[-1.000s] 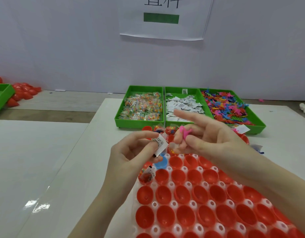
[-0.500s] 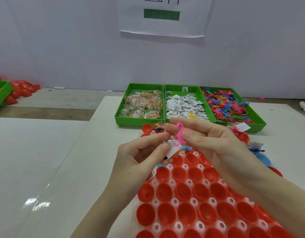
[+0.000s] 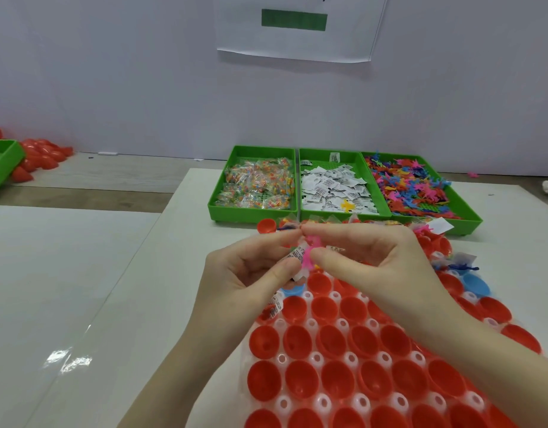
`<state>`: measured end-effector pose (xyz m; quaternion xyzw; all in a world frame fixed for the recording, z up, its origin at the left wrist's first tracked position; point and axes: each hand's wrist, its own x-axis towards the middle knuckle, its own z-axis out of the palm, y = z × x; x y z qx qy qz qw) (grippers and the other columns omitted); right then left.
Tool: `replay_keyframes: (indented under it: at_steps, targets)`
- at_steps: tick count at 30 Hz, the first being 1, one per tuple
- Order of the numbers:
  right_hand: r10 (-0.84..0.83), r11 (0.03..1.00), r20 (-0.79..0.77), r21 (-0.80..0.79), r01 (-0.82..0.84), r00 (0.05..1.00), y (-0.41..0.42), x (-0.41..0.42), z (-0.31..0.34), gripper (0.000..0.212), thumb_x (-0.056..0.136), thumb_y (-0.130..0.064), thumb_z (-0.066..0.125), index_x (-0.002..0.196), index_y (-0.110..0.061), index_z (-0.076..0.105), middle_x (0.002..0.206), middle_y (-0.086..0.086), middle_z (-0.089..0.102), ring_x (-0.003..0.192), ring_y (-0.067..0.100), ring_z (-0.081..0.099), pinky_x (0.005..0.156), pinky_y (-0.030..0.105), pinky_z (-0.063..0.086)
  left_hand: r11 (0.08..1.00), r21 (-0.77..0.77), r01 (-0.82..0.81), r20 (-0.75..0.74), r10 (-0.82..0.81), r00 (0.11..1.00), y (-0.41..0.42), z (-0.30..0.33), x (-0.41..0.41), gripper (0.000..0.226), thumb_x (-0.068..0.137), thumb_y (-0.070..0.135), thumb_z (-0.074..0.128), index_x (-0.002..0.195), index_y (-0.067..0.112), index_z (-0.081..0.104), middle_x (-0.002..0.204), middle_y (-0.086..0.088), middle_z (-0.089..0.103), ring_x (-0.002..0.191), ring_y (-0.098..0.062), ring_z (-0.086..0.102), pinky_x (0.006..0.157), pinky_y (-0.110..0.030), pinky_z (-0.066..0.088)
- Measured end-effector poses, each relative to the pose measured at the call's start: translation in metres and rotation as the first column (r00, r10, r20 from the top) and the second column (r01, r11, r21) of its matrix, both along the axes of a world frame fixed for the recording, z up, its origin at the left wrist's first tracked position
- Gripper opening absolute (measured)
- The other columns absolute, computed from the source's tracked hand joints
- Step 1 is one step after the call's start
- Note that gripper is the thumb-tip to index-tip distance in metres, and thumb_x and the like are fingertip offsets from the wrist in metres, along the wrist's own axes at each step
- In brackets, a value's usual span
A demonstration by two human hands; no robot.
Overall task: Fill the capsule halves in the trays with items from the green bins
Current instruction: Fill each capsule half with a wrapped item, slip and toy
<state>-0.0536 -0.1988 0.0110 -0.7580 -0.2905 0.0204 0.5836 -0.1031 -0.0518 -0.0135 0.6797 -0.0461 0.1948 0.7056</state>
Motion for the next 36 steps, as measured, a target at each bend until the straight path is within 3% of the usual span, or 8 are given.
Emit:
replay_keyframes:
  at_steps: [2, 5, 9, 14, 19, 22, 27, 36]
  targets:
    - [0.007, 0.999, -0.03, -0.042, -0.008, 1.0, 0.002, 0.003, 0.004, 0.023, 0.069, -0.013, 0.075, 0.082, -0.031, 0.075, 0.081, -0.005, 0.074, 0.073, 0.002, 0.067, 0.088, 0.03, 0.051, 1.0, 0.016, -0.006, -0.015, 0.006, 1.0, 0.004, 0.001, 0.0, 0.034, 0.064, 0.015, 0.065, 0.097, 0.024, 0.065, 0.071, -0.002, 0.073, 0.064, -0.012, 0.069, 0.059, -0.017, 0.053]
    - [0.023, 0.997, -0.026, -0.07, -0.025, 0.999, 0.007, 0.007, 0.008, 0.018, 0.062, -0.012, 0.08, 0.077, -0.021, 0.075, 0.067, -0.003, 0.071, 0.06, 0.004, 0.065, 0.063, 0.02, 0.053, 0.999, 0.044, 0.009, -0.048, -0.006, 0.999, 0.01, 0.0, 0.002, 0.035, 0.065, 0.013, 0.066, 0.098, 0.023, 0.061, 0.069, -0.002, 0.073, 0.063, -0.009, 0.069, 0.058, -0.013, 0.05]
    - [-0.001, 0.978, 0.036, -0.21, 0.009, 0.999, 0.011, 0.013, 0.006, 0.021, 0.069, -0.006, 0.078, 0.085, -0.019, 0.074, 0.072, -0.002, 0.071, 0.066, 0.014, 0.066, 0.065, 0.022, 0.054, 0.991, 0.132, 0.018, -0.101, -0.004, 0.995, 0.011, -0.005, 0.003, 0.036, 0.067, 0.003, 0.073, 0.093, 0.026, 0.065, 0.068, 0.001, 0.073, 0.068, -0.009, 0.071, 0.064, -0.016, 0.053]
    - [0.04, 0.922, 0.046, -0.386, -0.019, 0.998, 0.008, 0.015, -0.01, 0.007, 0.075, -0.01, 0.074, 0.079, -0.016, 0.075, 0.06, -0.013, 0.063, 0.059, -0.001, 0.059, 0.059, 0.011, 0.047, 0.912, 0.409, -0.003, -0.115, 0.055, 0.992, 0.014, -0.012, 0.005, 0.025, 0.061, 0.013, 0.082, 0.068, 0.034, 0.069, 0.069, 0.015, 0.07, 0.068, 0.003, 0.064, 0.062, -0.007, 0.041]
    - [0.046, 0.894, 0.042, -0.447, -0.023, 0.998, 0.005, 0.015, -0.02, 0.009, 0.078, -0.013, 0.072, 0.072, -0.02, 0.071, 0.056, -0.014, 0.059, 0.054, -0.005, 0.055, 0.055, 0.009, 0.042, 0.811, 0.58, -0.07, -0.084, 0.145, 0.986, 0.015, -0.016, 0.006, 0.022, 0.059, 0.024, 0.082, 0.065, 0.04, 0.067, 0.08, 0.025, 0.063, 0.078, 0.005, 0.053, 0.064, -0.004, 0.034]
    - [0.051, 0.869, 0.091, -0.495, 0.001, 0.995, 0.006, 0.014, -0.025, 0.005, 0.079, -0.017, 0.072, 0.075, -0.019, 0.071, 0.061, -0.014, 0.059, 0.061, -0.006, 0.055, 0.059, 0.009, 0.042, 0.757, 0.653, -0.031, -0.109, 0.134, 0.985, 0.019, -0.018, 0.006, 0.021, 0.059, 0.027, 0.084, 0.074, 0.033, 0.07, 0.071, 0.013, 0.064, 0.085, 0.0, 0.051, 0.069, -0.012, 0.038]
    - [0.128, 0.804, 0.237, -0.593, 0.039, 0.963, 0.009, 0.012, -0.03, 0.007, 0.083, -0.022, 0.067, 0.084, -0.017, 0.07, 0.065, -0.018, 0.048, 0.06, -0.007, 0.049, 0.063, 0.007, 0.037, 0.703, 0.71, 0.031, -0.169, 0.128, 0.977, 0.03, -0.018, 0.006, 0.025, 0.063, 0.03, 0.082, 0.065, 0.045, 0.062, 0.071, 0.026, 0.059, 0.086, 0.001, 0.047, 0.071, -0.013, 0.036]
    - [0.217, 0.722, 0.306, -0.69, 0.058, 0.927, 0.016, 0.009, -0.028, 0.017, 0.088, -0.032, 0.058, 0.091, -0.016, 0.063, 0.08, -0.01, 0.043, 0.078, 0.008, 0.043, 0.069, 0.018, 0.029, 0.585, 0.808, 0.065, -0.162, 0.114, 0.98, 0.03, -0.022, 0.011, 0.011, 0.068, 0.03, 0.081, 0.077, 0.03, 0.076, 0.079, 0.025, 0.051, 0.09, -0.008, 0.05, 0.087, -0.039, 0.038]
